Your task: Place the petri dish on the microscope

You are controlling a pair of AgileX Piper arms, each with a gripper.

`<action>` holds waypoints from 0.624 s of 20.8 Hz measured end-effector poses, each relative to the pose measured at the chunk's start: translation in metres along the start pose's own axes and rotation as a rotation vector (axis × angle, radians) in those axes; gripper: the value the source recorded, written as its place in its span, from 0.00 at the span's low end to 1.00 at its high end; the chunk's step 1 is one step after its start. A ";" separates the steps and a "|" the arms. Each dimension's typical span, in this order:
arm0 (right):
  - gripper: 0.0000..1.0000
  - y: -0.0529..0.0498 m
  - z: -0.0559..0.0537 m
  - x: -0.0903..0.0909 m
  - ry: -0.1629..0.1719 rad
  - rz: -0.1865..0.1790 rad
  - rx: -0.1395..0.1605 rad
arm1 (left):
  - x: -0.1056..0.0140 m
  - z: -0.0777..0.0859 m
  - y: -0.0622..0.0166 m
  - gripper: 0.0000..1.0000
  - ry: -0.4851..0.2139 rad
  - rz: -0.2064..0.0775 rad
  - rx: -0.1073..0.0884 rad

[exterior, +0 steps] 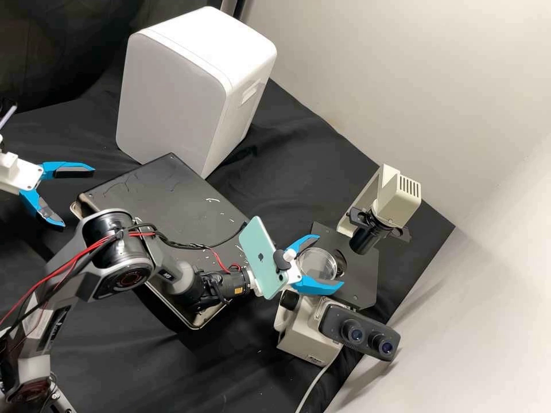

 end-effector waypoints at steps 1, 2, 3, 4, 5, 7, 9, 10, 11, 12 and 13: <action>0.00 -0.001 0.000 0.003 0.002 0.002 -0.003 | 0.000 0.000 0.0001 1.00 0.003 0.001 -0.001; 0.00 -0.001 0.001 0.007 0.000 0.007 -0.002 | 0.000 0.000 0.0001 1.00 0.003 0.001 -0.001; 0.00 -0.002 0.002 0.011 -0.006 0.012 0.003 | 0.000 0.000 0.0001 1.00 0.003 0.001 -0.001; 0.00 -0.003 0.001 0.015 -0.010 0.009 0.002 | 0.000 0.000 0.0001 1.00 0.003 0.001 -0.001; 0.00 -0.004 0.001 0.018 -0.011 0.009 -0.005 | 0.000 0.000 0.0001 1.00 0.003 0.001 -0.001; 0.00 -0.006 0.000 0.025 -0.021 0.015 -0.006 | 0.000 0.000 0.0001 1.00 0.003 0.001 -0.001; 0.00 -0.006 -0.001 0.031 -0.029 0.021 -0.008 | 0.000 0.000 0.0000 1.00 0.001 0.001 -0.001; 0.00 -0.007 -0.002 0.034 -0.030 0.019 -0.009 | 0.000 0.000 0.0000 1.00 0.001 0.001 -0.001; 0.00 -0.006 -0.004 0.037 -0.031 0.026 -0.010 | 0.000 0.000 0.0000 1.00 0.001 0.001 -0.001; 0.00 -0.007 -0.004 0.039 -0.037 0.031 -0.013 | 0.000 0.000 0.0000 1.00 0.001 0.001 -0.001; 0.00 -0.007 -0.005 0.040 -0.043 0.037 -0.012 | 0.000 0.000 0.0000 1.00 0.001 0.001 -0.001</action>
